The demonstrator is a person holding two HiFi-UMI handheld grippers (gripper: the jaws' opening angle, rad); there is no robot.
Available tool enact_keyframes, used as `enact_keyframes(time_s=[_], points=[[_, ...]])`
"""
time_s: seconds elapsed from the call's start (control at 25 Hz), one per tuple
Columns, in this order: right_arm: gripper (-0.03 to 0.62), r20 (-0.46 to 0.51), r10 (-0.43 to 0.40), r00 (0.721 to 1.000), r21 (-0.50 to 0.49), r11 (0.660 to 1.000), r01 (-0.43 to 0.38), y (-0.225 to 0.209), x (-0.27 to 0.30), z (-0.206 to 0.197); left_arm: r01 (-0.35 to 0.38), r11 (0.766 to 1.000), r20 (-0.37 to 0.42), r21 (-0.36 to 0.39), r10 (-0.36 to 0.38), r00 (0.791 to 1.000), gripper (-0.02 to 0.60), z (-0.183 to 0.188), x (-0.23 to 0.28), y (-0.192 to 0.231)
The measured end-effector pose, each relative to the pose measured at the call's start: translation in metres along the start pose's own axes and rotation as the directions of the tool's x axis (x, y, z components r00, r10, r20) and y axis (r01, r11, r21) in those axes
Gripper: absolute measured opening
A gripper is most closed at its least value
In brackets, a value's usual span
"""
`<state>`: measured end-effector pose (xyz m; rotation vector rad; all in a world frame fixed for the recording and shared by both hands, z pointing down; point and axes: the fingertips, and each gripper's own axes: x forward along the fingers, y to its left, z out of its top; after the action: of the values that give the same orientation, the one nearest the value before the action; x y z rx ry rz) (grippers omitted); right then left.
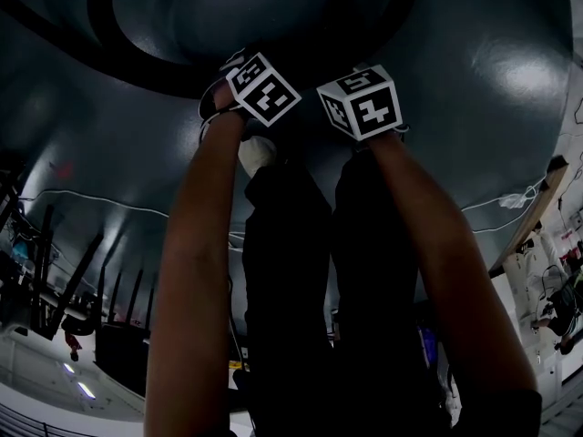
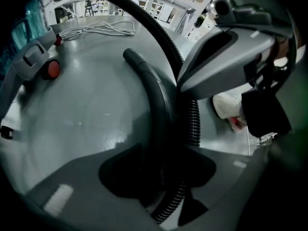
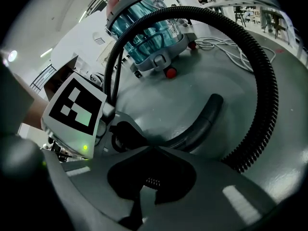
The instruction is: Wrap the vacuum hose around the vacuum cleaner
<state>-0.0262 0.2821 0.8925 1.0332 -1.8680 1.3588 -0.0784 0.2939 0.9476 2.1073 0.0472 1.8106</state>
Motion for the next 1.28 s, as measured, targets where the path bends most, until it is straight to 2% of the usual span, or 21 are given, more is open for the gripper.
enact_keyframes(time_s=[0.16,0.24,0.4,0.6,0.8,0.84,0.96,1.12,1.28], points=[[-0.005,0.005,-0.019,1.0,0.01,1.0,0.019,-0.002,0.002,0.004,0.041,0.998,-0.034,0.047,-0.04,0.999,0.181,-0.003,0.002,-0.003],[-0.005,0.006,-0.029,1.0,0.014,0.999,0.028,-0.004,0.001,0.005,0.063,0.997,-0.032,0.045,-0.061,0.998,0.176,-0.002,0.001,-0.003],[-0.005,0.012,-0.03,0.999,0.041,0.999,0.029,-0.003,-0.003,0.006,0.102,0.995,-0.017,-0.016,-0.103,0.995,0.172,0.002,-0.002,-0.007],[-0.005,0.026,-0.071,0.997,0.043,0.997,0.07,-0.006,-0.014,0.006,0.137,0.987,0.062,-0.086,-0.132,0.989,0.166,0.017,-0.017,-0.022],[0.008,0.024,-0.13,0.991,0.057,0.99,0.129,-0.002,-0.022,0.014,0.149,0.984,0.09,-0.099,-0.141,0.986,0.163,0.011,-0.035,-0.033],[0.055,0.017,-0.131,0.991,0.06,0.99,0.13,-0.001,-0.023,0.014,0.154,0.983,0.096,-0.101,-0.144,0.985,0.161,0.011,-0.04,-0.037],[0.113,0.008,-0.147,0.989,0.111,0.983,0.145,-0.001,-0.032,0.014,0.17,0.981,0.106,-0.092,-0.16,0.981,0.16,0.012,-0.054,-0.052],[0.241,0.003,-0.204,0.979,0.217,0.956,0.199,-0.001,-0.04,0.022,0.186,0.977,0.13,-0.102,-0.172,0.977,0.158,0.006,-0.077,-0.059],[0.311,-0.045,-0.218,0.975,0.321,0.921,0.221,-0.003,-0.044,0.018,0.205,0.972,0.171,-0.117,-0.183,0.968,0.156,0.014,-0.099,-0.071]])
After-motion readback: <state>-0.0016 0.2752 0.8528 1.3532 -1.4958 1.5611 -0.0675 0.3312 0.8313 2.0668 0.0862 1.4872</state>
